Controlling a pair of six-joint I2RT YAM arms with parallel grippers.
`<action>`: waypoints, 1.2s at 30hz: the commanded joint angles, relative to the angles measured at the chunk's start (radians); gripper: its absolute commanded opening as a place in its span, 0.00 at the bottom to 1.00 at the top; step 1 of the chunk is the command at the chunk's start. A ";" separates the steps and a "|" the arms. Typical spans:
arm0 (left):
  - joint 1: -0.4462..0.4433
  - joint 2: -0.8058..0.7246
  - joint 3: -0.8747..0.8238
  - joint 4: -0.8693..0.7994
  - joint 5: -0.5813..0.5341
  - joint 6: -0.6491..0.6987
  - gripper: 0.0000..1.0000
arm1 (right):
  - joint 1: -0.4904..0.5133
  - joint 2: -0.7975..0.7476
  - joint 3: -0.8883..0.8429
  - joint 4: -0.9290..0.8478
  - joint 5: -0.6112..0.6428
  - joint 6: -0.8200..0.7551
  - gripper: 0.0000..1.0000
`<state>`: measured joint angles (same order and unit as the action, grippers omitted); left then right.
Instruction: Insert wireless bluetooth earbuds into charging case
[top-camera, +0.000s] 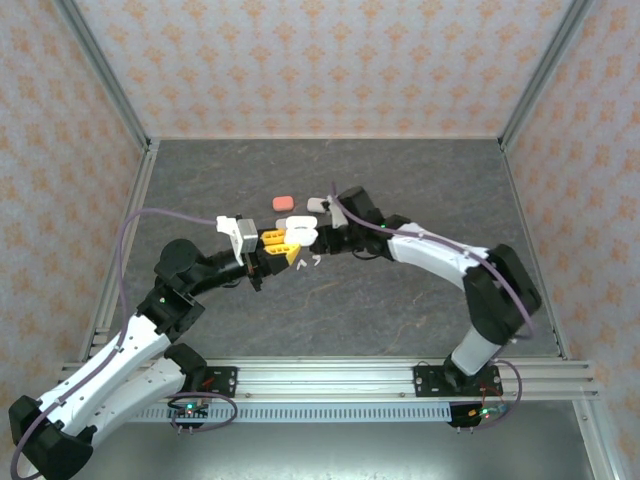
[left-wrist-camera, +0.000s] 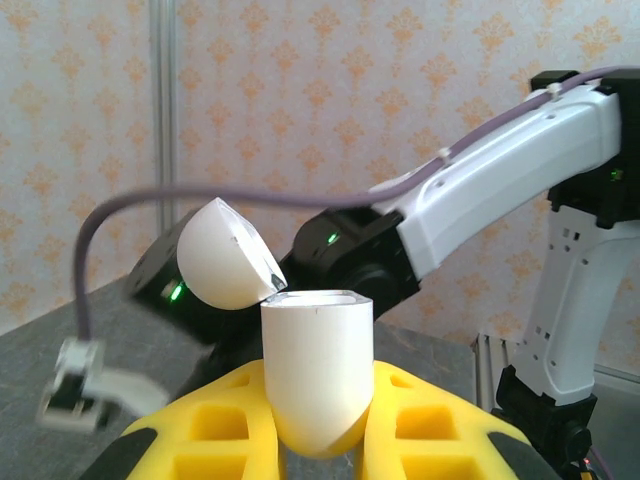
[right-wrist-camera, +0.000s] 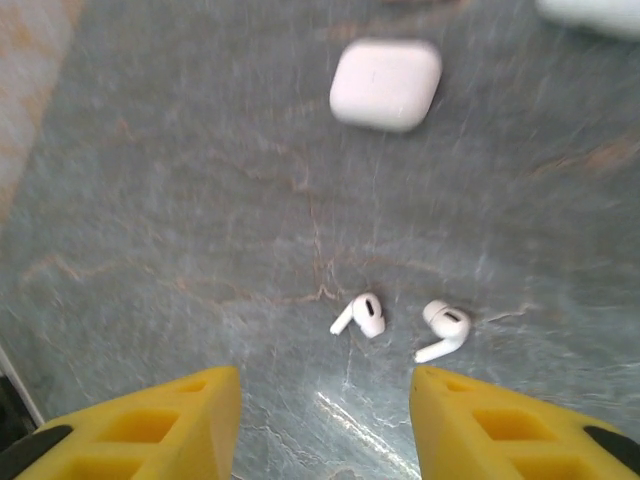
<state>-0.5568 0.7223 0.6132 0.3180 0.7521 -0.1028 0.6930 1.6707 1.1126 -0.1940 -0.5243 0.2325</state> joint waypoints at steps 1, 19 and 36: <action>-0.005 -0.014 -0.002 0.003 0.024 0.020 0.00 | 0.047 0.075 0.063 0.007 0.012 -0.004 0.46; -0.005 -0.011 0.002 -0.011 0.020 0.025 0.00 | 0.103 0.331 0.258 -0.121 0.134 -0.071 0.38; -0.005 -0.003 0.005 -0.023 0.020 0.028 0.00 | 0.130 0.401 0.268 -0.162 0.150 -0.085 0.32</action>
<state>-0.5568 0.7227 0.6132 0.2943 0.7521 -0.1020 0.8066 2.0415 1.3617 -0.3122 -0.3977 0.1665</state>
